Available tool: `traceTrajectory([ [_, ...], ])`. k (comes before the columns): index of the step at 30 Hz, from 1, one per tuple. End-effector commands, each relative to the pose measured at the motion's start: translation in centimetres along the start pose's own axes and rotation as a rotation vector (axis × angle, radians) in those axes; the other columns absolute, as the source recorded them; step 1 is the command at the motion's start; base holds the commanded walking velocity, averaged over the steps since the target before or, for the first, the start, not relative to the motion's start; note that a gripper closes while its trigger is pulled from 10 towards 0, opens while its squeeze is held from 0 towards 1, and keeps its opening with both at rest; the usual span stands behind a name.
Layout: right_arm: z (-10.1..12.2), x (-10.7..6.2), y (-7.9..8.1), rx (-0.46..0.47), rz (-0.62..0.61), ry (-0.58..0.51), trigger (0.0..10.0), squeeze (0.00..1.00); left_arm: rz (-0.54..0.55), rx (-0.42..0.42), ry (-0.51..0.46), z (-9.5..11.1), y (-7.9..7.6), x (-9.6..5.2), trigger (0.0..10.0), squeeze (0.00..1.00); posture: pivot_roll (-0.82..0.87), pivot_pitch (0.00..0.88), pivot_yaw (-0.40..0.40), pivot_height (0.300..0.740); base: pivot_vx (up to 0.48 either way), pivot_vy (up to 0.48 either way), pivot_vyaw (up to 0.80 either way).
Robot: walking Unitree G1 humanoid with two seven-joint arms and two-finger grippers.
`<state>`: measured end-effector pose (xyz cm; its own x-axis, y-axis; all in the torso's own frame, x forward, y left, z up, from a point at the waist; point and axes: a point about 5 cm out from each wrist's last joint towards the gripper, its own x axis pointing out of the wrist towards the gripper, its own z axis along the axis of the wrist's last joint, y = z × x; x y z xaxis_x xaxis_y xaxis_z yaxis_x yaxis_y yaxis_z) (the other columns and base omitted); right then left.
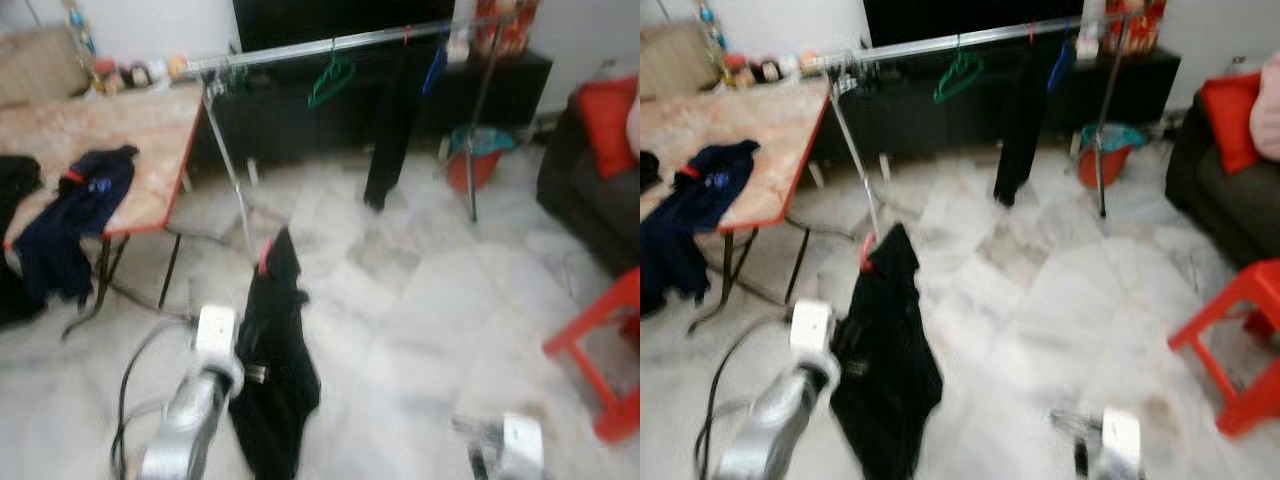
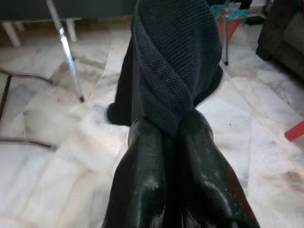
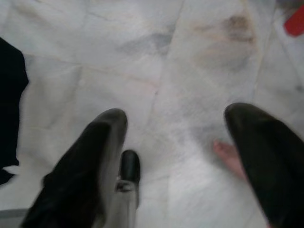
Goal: Hang hanger
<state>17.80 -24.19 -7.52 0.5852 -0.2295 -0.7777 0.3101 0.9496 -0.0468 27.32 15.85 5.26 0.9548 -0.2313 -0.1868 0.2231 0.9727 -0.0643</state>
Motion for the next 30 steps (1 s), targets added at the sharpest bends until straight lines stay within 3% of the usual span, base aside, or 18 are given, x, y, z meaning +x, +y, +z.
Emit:
traceTrajectory([
  [1, 0.4, 0.0, 0.0, 0.002, -0.001, -0.019, 10.0, 0.00, 0.001, 0.011, -0.050, 1.2, 0.1, 0.3, 10.0, 0.00, 0.05, 0.000, 0.040, 0.740, 0.000, 0.000, 0.00],
  [8, 0.7, 0.0, 0.2, -0.018, 0.041, -0.056, 10.0, 0.00, -0.043, 0.043, -0.040, 1.6, -0.1, 0.3, 10.0, 0.00, 0.06, 0.000, 0.037, 0.740, 0.000, 0.000, 0.00],
  [16, 2.6, -0.2, 0.7, -0.296, 0.151, -0.211, 10.0, 0.00, -0.240, 0.145, -0.011, 3.2, -1.1, 0.7, 10.0, 0.00, 0.06, 0.000, 0.026, 0.740, 0.000, 0.000, 0.00],
  [21, 3.1, -0.4, 0.8, -0.334, 0.156, -0.283, 10.0, 0.00, -0.319, 0.199, -0.012, 4.0, -1.6, 0.9, 10.0, 0.00, 0.05, 0.000, 0.021, 0.740, 0.000, 0.000, 0.00],
  [23, 10.6, -0.6, 3.9, -0.370, 0.214, -0.524, 10.0, 0.00, -0.331, 0.206, -0.021, 4.5, -1.7, 1.1, 10.0, 0.00, 0.05, 0.000, 0.019, 0.740, 0.000, 0.000, 0.00],
  [24, 13.1, -1.1, 5.0, -0.395, 0.240, -0.613, 10.0, 0.00, -0.340, 0.210, -0.027, 4.8, -1.8, 1.2, 10.0, 0.00, 0.05, 0.000, 0.018, 0.740, 0.000, 0.000, 0.00],
  [25, 14.5, -1.5, 5.5, -0.410, 0.255, -0.662, 10.0, 0.00, -0.346, 0.213, -0.031, 5.0, -1.9, 1.3, 10.0, 0.00, 0.05, 0.000, 0.018, 0.740, 0.000, 0.000, 0.00],
  [29, 15.3, -2.1, 6.0, -0.444, 0.304, -0.728, 10.0, 0.00, -0.376, 0.222, -0.041, 5.4, -2.3, 1.6, 10.0, 0.00, 0.04, 0.000, 0.019, 0.740, 0.000, 0.000, 0.00],
  [30, 15.9, -2.9, 6.3, -0.419, 0.343, -0.788, 10.0, 0.00, -0.384, 0.225, -0.045, 5.7, -2.5, 1.9, 10.0, 0.00, 0.03, 0.000, 0.020, 0.740, 0.000, 0.000, 0.00],
])
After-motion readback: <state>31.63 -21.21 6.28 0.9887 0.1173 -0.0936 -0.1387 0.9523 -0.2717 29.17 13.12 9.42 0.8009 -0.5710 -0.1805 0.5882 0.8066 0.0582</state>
